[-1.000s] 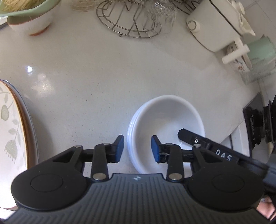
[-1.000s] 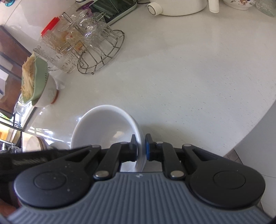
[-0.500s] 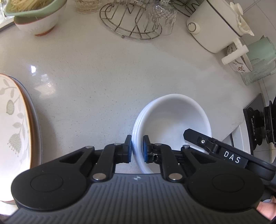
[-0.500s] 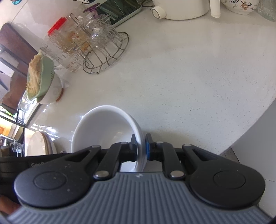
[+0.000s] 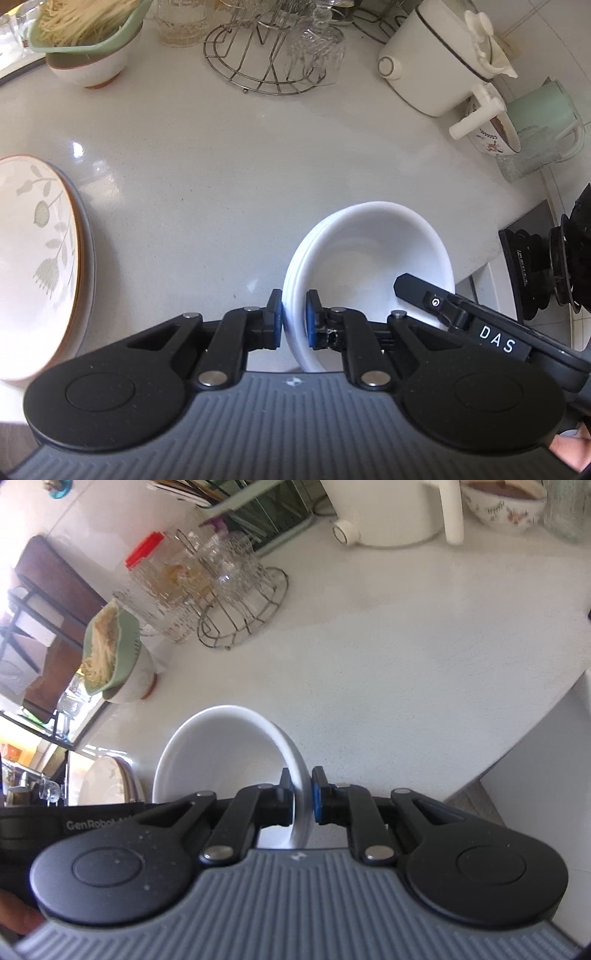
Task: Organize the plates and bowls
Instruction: 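Lift and carry the nested white bowls with both grippers over the plate stack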
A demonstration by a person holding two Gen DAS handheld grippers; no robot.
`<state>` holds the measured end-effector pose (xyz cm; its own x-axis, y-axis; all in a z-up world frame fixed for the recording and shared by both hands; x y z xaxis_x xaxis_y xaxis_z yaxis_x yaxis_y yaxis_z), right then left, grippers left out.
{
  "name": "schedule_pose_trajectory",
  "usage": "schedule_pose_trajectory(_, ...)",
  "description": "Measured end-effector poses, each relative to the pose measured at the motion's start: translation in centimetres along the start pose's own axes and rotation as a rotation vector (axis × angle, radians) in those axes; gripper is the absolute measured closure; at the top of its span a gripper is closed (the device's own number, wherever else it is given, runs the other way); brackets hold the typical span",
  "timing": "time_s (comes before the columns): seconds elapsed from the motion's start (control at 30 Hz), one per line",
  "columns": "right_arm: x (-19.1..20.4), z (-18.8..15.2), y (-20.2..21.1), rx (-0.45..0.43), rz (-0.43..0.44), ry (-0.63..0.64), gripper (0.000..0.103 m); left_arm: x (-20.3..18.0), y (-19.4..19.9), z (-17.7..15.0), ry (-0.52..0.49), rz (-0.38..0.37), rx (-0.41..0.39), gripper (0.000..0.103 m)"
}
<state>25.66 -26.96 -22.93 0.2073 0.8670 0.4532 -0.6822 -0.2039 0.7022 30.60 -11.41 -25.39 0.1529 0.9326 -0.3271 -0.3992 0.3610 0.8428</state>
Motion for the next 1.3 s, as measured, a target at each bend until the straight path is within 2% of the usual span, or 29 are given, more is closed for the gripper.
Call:
schedule_pose_trajectory(0.33,0.3,0.4,3.7,-0.005,0.025,0.034,0.09,-1.6,3.7,-1.1,0.029,0.019,-0.04,0.088)
schedule_pose_trajectory(0.63,2.6,0.2,5.3,0.001,0.065,0.059,0.09,-0.1,6.5,-1.3,0.055,0.04,-0.057,0.088)
schedule_pose_trajectory(0.83,4.8,-0.1,5.2,-0.001,0.069,0.059,0.09,1.9,7.7,-0.8,0.053,0.033,-0.058,0.088)
schedule_pose_trajectory(1.3,12.7,-0.8,2.8,0.021,0.121,0.155,0.089,9.7,11.1,0.8,0.144,0.068,-0.098,0.088)
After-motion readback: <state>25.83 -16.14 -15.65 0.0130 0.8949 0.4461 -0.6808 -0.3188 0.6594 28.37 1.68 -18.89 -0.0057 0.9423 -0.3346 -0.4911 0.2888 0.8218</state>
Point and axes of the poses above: each gripper's, at about its wrist camera, not at the fingertips, and y roughly against the way its jaws point, x to its left, z to its top, the point moved 10 cm from there along -y, roughly the way its jaws point, and after that the axes turned 10 degrees about -x, right-handed, at the moved point
